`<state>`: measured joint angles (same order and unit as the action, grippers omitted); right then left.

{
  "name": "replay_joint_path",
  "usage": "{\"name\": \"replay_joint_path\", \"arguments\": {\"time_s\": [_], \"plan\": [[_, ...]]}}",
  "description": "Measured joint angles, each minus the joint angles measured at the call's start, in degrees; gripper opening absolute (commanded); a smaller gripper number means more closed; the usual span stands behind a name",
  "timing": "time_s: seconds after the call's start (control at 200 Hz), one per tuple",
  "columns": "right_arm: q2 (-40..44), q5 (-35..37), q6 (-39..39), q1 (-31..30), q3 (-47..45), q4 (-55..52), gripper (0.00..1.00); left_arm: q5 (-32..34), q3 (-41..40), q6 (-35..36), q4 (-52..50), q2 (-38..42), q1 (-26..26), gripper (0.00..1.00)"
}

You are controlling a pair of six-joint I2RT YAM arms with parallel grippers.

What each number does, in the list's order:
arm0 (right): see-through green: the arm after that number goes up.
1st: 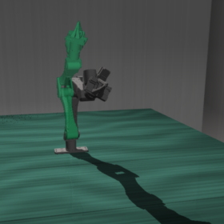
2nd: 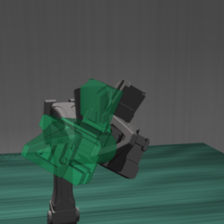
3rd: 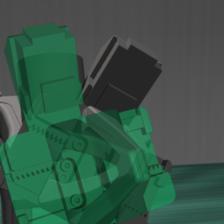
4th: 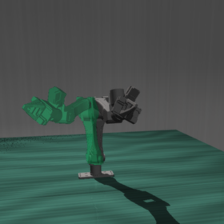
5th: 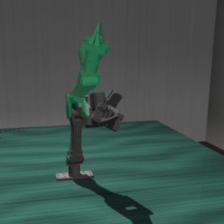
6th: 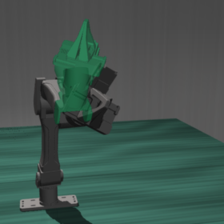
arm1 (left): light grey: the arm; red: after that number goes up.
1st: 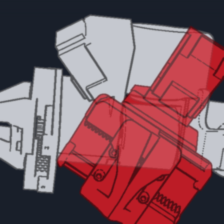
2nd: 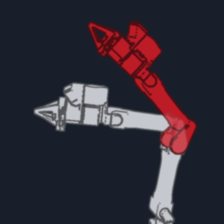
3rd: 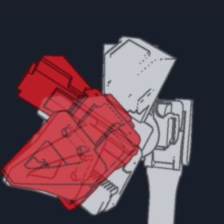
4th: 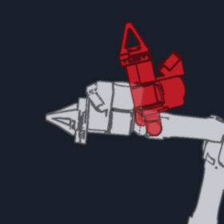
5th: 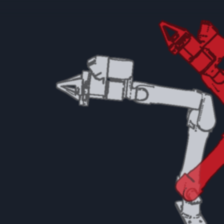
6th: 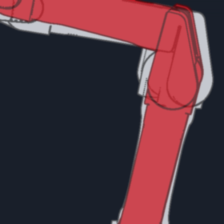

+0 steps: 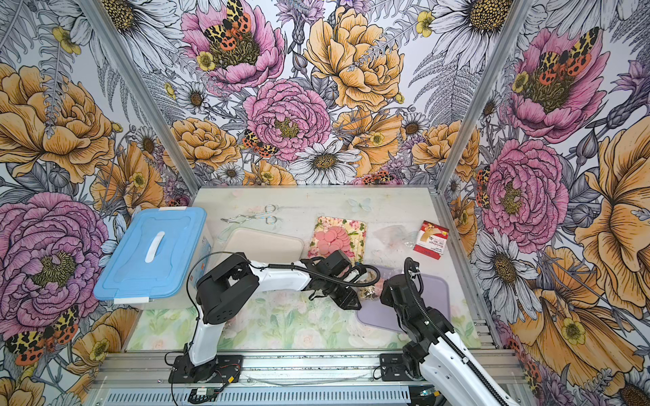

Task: Pour cookies out of the ziploc bag
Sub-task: Adjust the tray at the center of the board.

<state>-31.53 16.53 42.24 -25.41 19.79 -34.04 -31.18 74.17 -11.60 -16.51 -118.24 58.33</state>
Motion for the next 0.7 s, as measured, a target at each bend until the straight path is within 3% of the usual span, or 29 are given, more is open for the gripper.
{"name": "replay_joint_path", "arguments": {"time_s": [0.255,0.695], "plan": [[-0.02,-0.83,-0.37,0.0,0.0,0.11,0.56,1.25,0.09,-0.46,0.04,0.04,0.28,0.12],[-0.02,-1.86,-0.39,0.0,0.0,0.33,0.57,3.04,0.44,-0.02,0.85,0.37,0.44,0.0]]}}
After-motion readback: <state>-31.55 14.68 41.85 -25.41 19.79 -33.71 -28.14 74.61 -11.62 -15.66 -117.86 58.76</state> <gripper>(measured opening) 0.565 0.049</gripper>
